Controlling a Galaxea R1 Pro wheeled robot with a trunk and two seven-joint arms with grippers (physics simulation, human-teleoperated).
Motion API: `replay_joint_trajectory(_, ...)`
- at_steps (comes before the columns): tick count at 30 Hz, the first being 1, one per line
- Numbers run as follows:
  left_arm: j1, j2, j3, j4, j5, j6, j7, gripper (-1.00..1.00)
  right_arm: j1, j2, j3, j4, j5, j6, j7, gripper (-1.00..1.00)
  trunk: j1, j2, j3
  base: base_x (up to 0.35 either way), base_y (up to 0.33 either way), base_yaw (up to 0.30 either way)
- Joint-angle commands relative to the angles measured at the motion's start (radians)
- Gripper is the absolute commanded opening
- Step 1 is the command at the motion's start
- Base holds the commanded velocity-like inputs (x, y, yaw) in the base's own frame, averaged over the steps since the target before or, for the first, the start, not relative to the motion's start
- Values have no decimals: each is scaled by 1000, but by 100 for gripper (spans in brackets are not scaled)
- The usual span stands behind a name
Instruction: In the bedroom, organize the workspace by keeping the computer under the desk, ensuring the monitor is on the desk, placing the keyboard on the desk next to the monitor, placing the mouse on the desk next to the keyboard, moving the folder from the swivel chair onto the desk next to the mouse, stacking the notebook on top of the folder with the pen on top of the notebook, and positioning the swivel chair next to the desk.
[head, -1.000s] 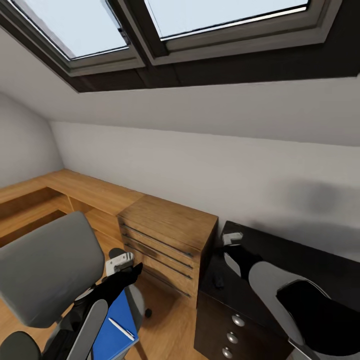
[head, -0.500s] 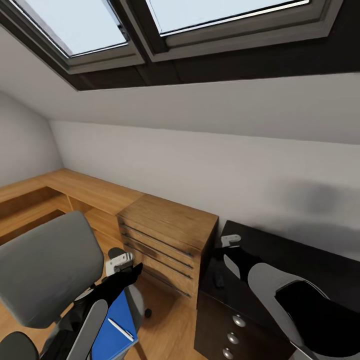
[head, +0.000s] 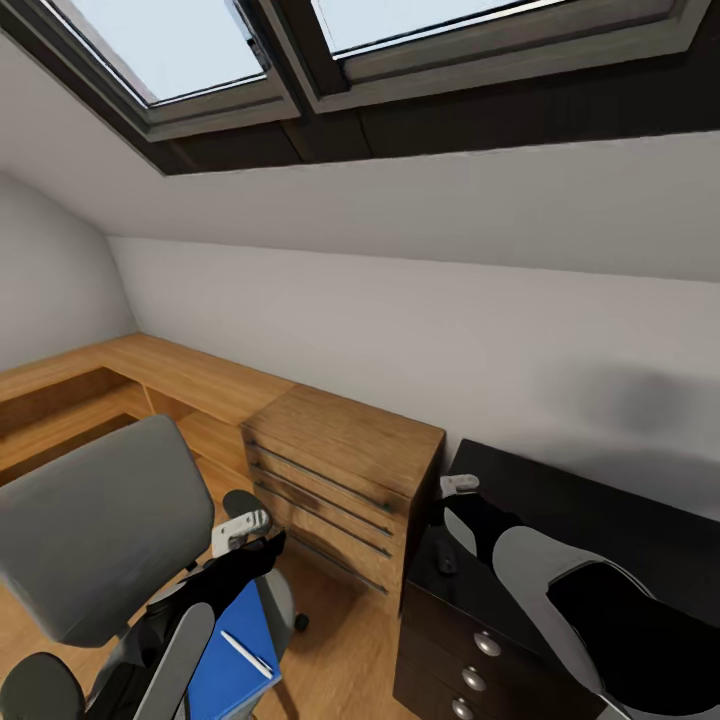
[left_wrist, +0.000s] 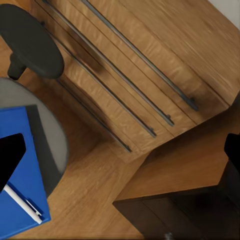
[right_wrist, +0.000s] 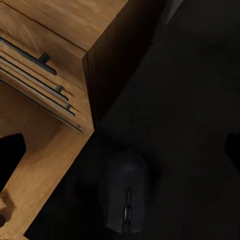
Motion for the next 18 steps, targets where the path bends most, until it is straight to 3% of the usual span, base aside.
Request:
replay_joint_trajectory(1,-1,1,-1,-1,11,3,10,100,-1,1,8,-2,-14,16,-5,100,4,-9,-5,0,0,20)
replay_joint_trajectory(8,0,1,-1,-1,43,10,11,100,-1,2,6,-2,-32,119,-5,100,31,-58,-27,0,0,7)
replay_joint_trajectory(18,0,2,0,-1,51,10,11,100,-1,3,7,-2,-34,126,-3,100,69,-128,-59,0,0,0)
